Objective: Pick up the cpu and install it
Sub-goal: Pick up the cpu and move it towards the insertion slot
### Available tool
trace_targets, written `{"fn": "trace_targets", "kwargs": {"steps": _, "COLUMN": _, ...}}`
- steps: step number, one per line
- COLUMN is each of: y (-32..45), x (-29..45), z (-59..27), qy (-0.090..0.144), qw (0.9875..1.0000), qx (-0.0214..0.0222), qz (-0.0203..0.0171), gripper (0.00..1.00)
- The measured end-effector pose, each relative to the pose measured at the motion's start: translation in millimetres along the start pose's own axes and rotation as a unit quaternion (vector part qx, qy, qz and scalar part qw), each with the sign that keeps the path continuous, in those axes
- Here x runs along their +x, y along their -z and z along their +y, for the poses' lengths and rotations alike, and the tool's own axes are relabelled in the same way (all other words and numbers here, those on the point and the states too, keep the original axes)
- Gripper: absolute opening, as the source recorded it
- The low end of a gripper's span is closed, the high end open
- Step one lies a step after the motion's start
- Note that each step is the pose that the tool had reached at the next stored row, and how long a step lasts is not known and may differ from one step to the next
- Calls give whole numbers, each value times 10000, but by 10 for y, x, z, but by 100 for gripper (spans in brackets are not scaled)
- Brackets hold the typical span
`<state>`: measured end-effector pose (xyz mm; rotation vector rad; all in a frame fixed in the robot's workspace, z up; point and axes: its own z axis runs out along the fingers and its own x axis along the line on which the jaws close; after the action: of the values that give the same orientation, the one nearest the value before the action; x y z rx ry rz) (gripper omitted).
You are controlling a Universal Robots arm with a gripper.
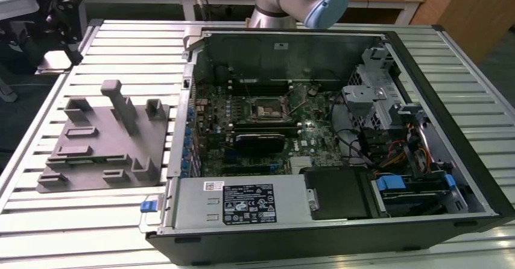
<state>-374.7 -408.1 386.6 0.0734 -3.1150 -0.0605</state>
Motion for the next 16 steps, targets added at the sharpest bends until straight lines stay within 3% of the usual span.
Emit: {"fn": "trace_targets", "kwargs": {"steps": 16, "y": 9, "x": -414, "z": -19, "qy": 0, "qw": 10000, "qx": 0, "qz": 0, "gripper": 54}}
